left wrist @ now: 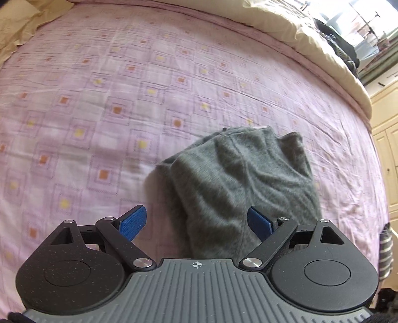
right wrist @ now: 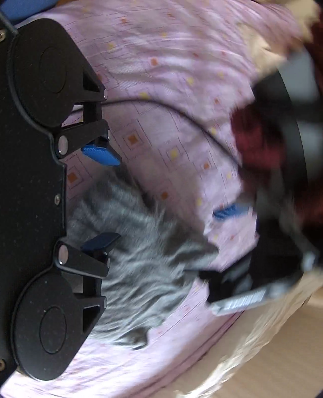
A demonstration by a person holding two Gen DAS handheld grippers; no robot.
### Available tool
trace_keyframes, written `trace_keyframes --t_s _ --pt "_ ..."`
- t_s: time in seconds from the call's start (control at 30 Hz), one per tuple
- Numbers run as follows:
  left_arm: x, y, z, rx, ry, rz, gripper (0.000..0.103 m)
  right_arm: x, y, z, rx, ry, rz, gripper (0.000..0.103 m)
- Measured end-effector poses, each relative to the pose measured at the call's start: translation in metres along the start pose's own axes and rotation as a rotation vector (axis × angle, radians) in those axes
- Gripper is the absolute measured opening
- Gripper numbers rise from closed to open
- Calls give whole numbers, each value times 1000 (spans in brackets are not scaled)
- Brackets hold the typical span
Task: Fold small clothes
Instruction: 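Grasp the other sweater side with the left tool and fold it inward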
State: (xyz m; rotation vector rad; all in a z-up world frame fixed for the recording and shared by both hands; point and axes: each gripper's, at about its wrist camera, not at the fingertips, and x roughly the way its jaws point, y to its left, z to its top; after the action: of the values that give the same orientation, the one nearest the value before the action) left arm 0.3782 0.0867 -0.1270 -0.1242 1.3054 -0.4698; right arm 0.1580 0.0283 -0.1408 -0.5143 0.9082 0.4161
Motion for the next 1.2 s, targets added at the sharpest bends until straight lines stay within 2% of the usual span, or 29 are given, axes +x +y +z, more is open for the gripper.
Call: trace_keyframes --t_s 0.1,0.17,0.2,0.23,0.27,0.3,0.33,0.37,0.4,0.47,0.53,0.6,0.67,0.73,0.8,0.83,0.87,0.9,0.93,0.97,1.0,1.03,1.07,1.2 --pt "12 1 7 -9 8 -15 86 9 16 -2 -106 17 -60 52" --pt "20 3 10 -29 17 -15 80 14 20 -4 -137 37 -77 49" --pt "22 3 11 -35 22 -10 77 15 20 -5 -140 39 -77 42" --pt "25 3 13 -38 25 -2 69 16 19 -5 -135 35 -80 32" --pt "27 3 13 -39 21 -1 54 16 18 -5 -127 37 -84 27" --pt "27 4 13 -37 8 -17 44 16 14 -5 -106 38 -83 17" --pt "28 4 13 -37 0 -45 20 15 8 -5 -60 32 -63 16" --pt "28 5 13 -46 -1 -60 10 12 -1 -4 12 20 -37 15" --pt "25 3 14 -50 -13 -55 9 7 -9 -2 73 5 -27 14" --pt "13 -3 16 1 -68 -45 9 -6 -21 3 161 -34 -8 14" --pt "1 -8 18 60 -108 -46 9 -13 -26 8 196 -65 23 14" --pt "-1 -7 21 81 -110 -30 9 -2 -23 14 200 -40 48 16" --pt "6 -2 23 70 -95 3 9 15 -24 15 234 -10 94 24" --pt "18 6 25 47 -75 52 10 28 -29 14 281 25 136 39" --pt "25 16 25 -3 -44 49 11 28 -38 9 339 12 190 51" --pt "25 19 24 -26 -43 44 15 22 -44 6 360 -13 206 58" --pt "19 22 23 -48 -59 46 26 13 -52 2 382 -43 222 60" --pt "12 23 20 -59 -87 45 28 5 -59 -3 404 -68 236 63" --pt "5 22 17 -57 -117 41 30 -5 -68 -8 435 -93 245 65" --pt "-4 19 14 -42 -150 35 36 -14 -78 -14 467 -112 248 67" --pt "-12 15 12 -26 -170 28 41 -22 -88 -20 500 -130 249 74" --pt "-20 11 9 -13 -189 16 51 -30 -98 -24 530 -144 248 79" --pt "-28 5 4 -3 -214 2 60 -36 -107 -30 560 -158 241 80" --pt "-45 -30 -14 52 -278 -18 69 -51 -140 -47 644 -172 171 81"
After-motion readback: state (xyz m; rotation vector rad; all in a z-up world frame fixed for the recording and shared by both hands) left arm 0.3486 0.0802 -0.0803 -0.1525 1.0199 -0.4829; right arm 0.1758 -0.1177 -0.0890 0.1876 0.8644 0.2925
